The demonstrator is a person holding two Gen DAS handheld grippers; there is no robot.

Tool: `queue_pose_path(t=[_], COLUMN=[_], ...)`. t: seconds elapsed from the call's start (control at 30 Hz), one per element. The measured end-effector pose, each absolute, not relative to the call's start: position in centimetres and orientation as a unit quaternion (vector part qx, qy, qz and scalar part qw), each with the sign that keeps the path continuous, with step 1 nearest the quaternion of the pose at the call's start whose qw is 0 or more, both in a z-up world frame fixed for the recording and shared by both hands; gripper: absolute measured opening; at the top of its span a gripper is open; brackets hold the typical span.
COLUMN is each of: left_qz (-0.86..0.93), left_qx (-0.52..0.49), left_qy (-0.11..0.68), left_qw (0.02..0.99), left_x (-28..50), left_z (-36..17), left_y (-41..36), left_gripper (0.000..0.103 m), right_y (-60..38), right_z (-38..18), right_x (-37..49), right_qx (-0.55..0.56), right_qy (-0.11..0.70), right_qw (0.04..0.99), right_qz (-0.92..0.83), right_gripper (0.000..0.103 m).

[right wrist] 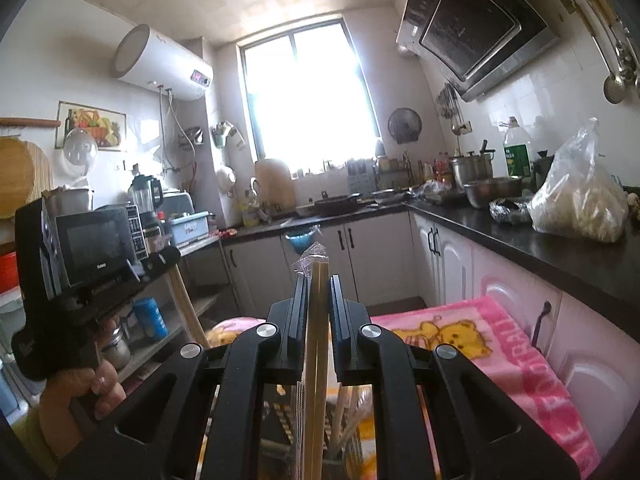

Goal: Organize utensils
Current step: 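Lift both held chopstick pairs and carry them above the grey caddy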

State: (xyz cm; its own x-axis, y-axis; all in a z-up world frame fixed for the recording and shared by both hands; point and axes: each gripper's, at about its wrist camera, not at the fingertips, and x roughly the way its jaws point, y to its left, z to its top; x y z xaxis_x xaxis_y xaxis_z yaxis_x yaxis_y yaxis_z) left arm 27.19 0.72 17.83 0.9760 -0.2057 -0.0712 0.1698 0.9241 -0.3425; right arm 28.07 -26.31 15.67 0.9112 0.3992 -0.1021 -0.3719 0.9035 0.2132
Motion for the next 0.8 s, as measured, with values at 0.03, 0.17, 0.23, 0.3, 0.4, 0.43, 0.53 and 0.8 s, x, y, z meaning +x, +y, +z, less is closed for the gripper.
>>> queue_pose_path(t=[0.03, 0.17, 0.23, 0.3, 0.4, 0.43, 0.53, 0.8], left_qz=[-0.093, -0.086, -0.085, -0.084, -0.084, -0.084, -0.083, -0.083], left_qx=[-0.169, -0.162, -0.162, -0.163, -0.165, -0.165, -0.162, -0.158], left_qy=[0.049, 0.042, 0.044, 0.047, 0.053, 0.055, 0.061, 0.073], left_qw=[0.98, 0.982, 0.982, 0.982, 0.981, 0.981, 0.981, 0.981], left_x=[27.3, 27.8, 28.2, 28.5, 29.0, 29.1, 29.4, 30.2], left_z=[17.7, 17.3, 16.9, 16.5, 15.9, 15.6, 15.0, 13.4], left_y=[0.7, 0.3, 0.2, 0.2, 0.1, 0.0, 0.0, 0.0], left_gripper=[0.001, 0.001, 0.001, 0.001, 0.001, 0.001, 0.001, 0.001], right_y=[-26.2, -25.6, -25.5, -25.4, -25.2, -25.1, -24.7, -23.5], right_z=[15.7, 15.9, 15.9, 15.9, 15.4, 15.2, 14.4, 12.1], right_x=[28.4, 29.3, 29.6, 29.9, 30.5, 30.8, 31.4, 32.8], right_qx=[0.095, 0.089, 0.09, 0.09, 0.09, 0.09, 0.088, 0.089], right_qy=[0.069, 0.048, 0.038, 0.028, 0.022, 0.022, 0.02, 0.024], right_qw=[0.973, 0.975, 0.976, 0.977, 0.978, 0.978, 0.978, 0.978], right_qz=[0.199, 0.195, 0.193, 0.192, 0.189, 0.189, 0.188, 0.187], right_gripper=[0.011, 0.011, 0.011, 0.011, 0.011, 0.011, 0.011, 0.011])
